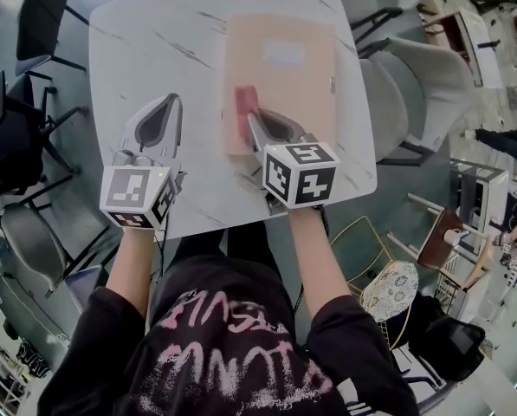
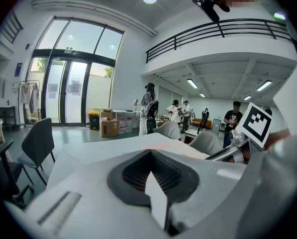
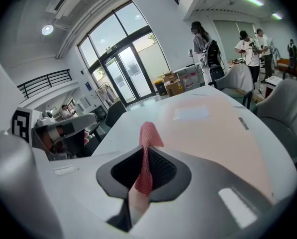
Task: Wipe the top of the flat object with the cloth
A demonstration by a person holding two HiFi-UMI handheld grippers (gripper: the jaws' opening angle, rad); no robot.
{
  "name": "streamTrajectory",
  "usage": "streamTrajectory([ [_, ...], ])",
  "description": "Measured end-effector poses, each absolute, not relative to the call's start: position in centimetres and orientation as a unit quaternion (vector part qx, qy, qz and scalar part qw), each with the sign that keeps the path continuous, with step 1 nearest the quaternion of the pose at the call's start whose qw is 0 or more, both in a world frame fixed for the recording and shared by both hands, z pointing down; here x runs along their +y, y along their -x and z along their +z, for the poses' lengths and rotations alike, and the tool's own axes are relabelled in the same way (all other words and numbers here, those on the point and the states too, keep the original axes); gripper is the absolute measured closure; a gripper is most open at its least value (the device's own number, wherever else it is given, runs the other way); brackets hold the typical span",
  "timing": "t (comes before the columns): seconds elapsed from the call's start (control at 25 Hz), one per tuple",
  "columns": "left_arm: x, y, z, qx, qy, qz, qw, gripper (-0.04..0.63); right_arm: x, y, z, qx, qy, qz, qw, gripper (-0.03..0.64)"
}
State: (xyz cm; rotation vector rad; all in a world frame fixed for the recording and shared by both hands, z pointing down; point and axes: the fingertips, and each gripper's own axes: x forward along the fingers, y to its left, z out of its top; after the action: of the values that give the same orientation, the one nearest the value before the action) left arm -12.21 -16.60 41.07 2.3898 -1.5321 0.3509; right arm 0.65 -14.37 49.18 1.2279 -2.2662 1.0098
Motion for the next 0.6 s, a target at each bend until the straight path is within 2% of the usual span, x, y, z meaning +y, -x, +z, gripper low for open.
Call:
streamTrajectory([
  [0.6, -16.4, 10.4, 41.3, -0.513, -0.838, 0.122, 0.137, 0.594, -14.4, -6.8, 50.1, -0.775, -0.482, 0.364, 0.187, 0.568],
])
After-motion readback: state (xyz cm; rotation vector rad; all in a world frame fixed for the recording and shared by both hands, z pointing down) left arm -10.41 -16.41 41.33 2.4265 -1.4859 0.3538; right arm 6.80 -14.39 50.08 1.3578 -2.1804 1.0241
